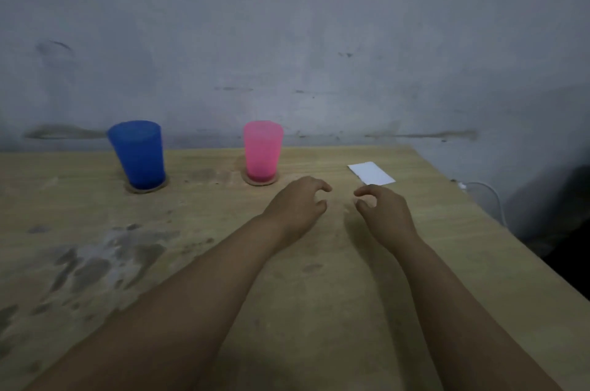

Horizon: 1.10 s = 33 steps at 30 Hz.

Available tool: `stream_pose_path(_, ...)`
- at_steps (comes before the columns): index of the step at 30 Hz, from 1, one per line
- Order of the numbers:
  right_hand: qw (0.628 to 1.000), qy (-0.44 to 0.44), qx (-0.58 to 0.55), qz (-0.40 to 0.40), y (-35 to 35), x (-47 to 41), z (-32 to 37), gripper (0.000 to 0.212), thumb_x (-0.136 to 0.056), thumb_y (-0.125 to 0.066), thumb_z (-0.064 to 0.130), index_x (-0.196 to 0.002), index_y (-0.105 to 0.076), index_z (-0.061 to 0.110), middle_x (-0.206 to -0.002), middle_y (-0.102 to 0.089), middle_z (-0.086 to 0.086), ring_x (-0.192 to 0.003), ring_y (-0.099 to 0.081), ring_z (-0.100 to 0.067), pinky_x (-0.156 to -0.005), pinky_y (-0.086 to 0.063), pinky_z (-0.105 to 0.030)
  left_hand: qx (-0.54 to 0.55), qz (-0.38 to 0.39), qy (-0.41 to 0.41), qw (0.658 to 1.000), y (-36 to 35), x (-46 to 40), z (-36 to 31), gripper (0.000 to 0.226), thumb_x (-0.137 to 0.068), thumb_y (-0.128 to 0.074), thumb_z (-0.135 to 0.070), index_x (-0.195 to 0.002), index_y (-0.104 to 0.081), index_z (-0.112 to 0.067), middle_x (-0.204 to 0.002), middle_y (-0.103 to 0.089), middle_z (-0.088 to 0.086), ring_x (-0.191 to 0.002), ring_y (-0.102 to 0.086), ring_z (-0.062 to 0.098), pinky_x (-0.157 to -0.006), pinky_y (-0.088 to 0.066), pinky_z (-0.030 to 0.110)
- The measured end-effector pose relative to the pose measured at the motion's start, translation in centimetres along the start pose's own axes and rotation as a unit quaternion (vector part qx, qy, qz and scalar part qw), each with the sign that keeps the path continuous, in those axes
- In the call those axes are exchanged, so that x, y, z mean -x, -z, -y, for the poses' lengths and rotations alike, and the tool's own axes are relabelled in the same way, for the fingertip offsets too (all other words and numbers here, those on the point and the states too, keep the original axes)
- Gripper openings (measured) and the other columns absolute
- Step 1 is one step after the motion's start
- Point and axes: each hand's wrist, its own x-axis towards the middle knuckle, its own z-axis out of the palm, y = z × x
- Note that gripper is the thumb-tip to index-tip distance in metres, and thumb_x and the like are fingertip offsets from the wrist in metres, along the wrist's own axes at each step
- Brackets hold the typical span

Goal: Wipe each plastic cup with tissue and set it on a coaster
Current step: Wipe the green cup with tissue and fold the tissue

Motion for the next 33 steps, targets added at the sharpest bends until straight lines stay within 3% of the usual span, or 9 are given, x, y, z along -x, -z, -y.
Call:
stream_pose_path(2, 1.000, -0.011, 0.005, -0.007, 0.1, -1.7, -1.3, 0.024, -0.087, -0.056, 0.016, -0.109, -0.066, 0.017, -0.116, -0.066, -0.005, -0.090, -0.062, -0.024, -0.076, -0.042, -0.026, -0.010, -0.004, -0.008, 1.000, -1.5, -2.5, -0.4, 0.032, -0.090, -0.051, -0.016, -0.121, -0.059, -0.019, -0.130, -0.055, 0.001, -0.123, -0.048, 0.017, -0.103, -0.037, 0.032)
stream_pose_path(7, 0.998, -0.064, -0.011, -0.020, -0.5, -6.6, -4.3, 0.034, -0.083, -0.052, 0.011, -0.114, -0.064, 0.015, -0.122, -0.063, -0.007, -0.111, -0.057, -0.023, -0.082, -0.039, -0.026, -0.015, -0.018, -0.027, 0.999, -5.0, -8.3, -0.8, 0.038, -0.088, -0.044, -0.002, -0.119, -0.060, -0.014, -0.128, -0.058, 0.004, -0.122, -0.049, 0.021, -0.101, -0.039, 0.035)
stream_pose_path(11, 0.999, -0.043, 0.014, -0.015, -1.4, -8.9, -5.7, 0.034, -0.086, -0.054, 0.015, -0.120, -0.060, 0.010, -0.123, -0.062, -0.011, -0.115, -0.055, -0.027, -0.089, -0.041, -0.031, -0.019, -0.015, -0.028, 0.999, -7.0, -11.3, -0.9, 0.043, -0.088, -0.041, 0.001, -0.127, -0.056, -0.011, -0.134, -0.055, 0.006, -0.126, -0.045, 0.022, -0.104, -0.035, 0.033)
stream_pose_path(15, 0.997, 0.008, 0.072, -0.010, -1.9, -11.0, -6.4, 0.024, -0.086, -0.056, 0.019, -0.101, -0.070, 0.008, -0.100, -0.069, -0.016, -0.098, -0.061, -0.033, -0.076, -0.045, -0.035, -0.014, 0.000, -0.039, 0.999, -7.7, -13.2, -1.1, 0.032, -0.091, -0.048, -0.010, -0.120, -0.062, -0.009, -0.121, -0.062, 0.010, -0.114, -0.054, 0.027, -0.096, -0.041, 0.039)
stream_pose_path(19, 0.991, 0.017, 0.129, 0.001, -2.0, -12.3, -7.0, 0.019, -0.084, -0.060, 0.022, -0.096, -0.073, 0.018, -0.100, -0.068, -0.012, -0.097, -0.059, -0.030, -0.075, -0.043, -0.033, -0.012, -0.004, -0.032, 0.999, -7.7, -13.6, -1.1, 0.033, -0.088, -0.045, -0.010, -0.114, -0.066, -0.009, -0.115, -0.065, 0.011, -0.109, -0.056, 0.029, -0.091, -0.044, 0.039)
stream_pose_path(24, 0.986, 0.032, 0.163, 0.008, -2.1, -12.4, -6.6, 0.016, -0.086, -0.054, 0.014, -0.089, -0.069, 0.015, -0.098, -0.063, -0.009, -0.098, -0.054, -0.032, -0.073, -0.034, -0.034, -0.013, 0.019, -0.027, 0.999, -6.9, -13.2, -1.6, 0.032, -0.082, -0.048, -0.007, -0.106, -0.069, -0.014, -0.106, -0.067, 0.008, -0.102, -0.059, 0.027, -0.087, -0.046, 0.040)
stream_pose_path(28, 0.998, 0.000, 0.055, 0.019, -1.0, -11.8, -5.3, 0.013, -0.090, -0.053, 0.017, -0.079, -0.060, 0.018, -0.088, -0.063, -0.005, -0.093, -0.058, -0.029, -0.080, -0.044, -0.037, -0.004, 0.036, -0.045, 0.998, -5.2, -12.1, -1.8, 0.031, -0.080, -0.054, -0.012, -0.108, -0.066, -0.018, -0.108, -0.067, 0.005, -0.099, -0.059, 0.023, -0.083, -0.048, 0.036)
stream_pose_path(31, 0.998, 0.004, -0.044, 0.037, 0.5, -10.6, -3.8, 0.017, -0.091, -0.053, 0.012, -0.083, -0.067, 0.011, -0.085, -0.064, -0.005, -0.082, -0.056, -0.018, -0.069, -0.038, -0.027, 0.051, 0.006, -0.040, 0.998, -3.8, -10.5, -1.8, 0.013, -0.085, -0.056, -0.020, -0.091, -0.067, -0.016, -0.091, -0.068, 0.002, -0.082, -0.059, 0.019, -0.071, -0.046, 0.035)
stream_pose_path(33, 0.991, 0.002, -0.127, 0.045, 1.5, -9.5, -2.5, 0.021, -0.093, -0.051, 0.012, -0.085, -0.070, 0.004, -0.084, -0.065, -0.006, -0.081, -0.057, -0.019, -0.066, -0.038, -0.027, 0.096, -0.014, -0.019, 0.995, -2.7, -9.4, -2.1, 0.009, -0.088, -0.058, -0.019, -0.083, -0.065, -0.015, -0.078, -0.063, -0.001, -0.070, -0.053, 0.013, -0.064, -0.040, 0.031)
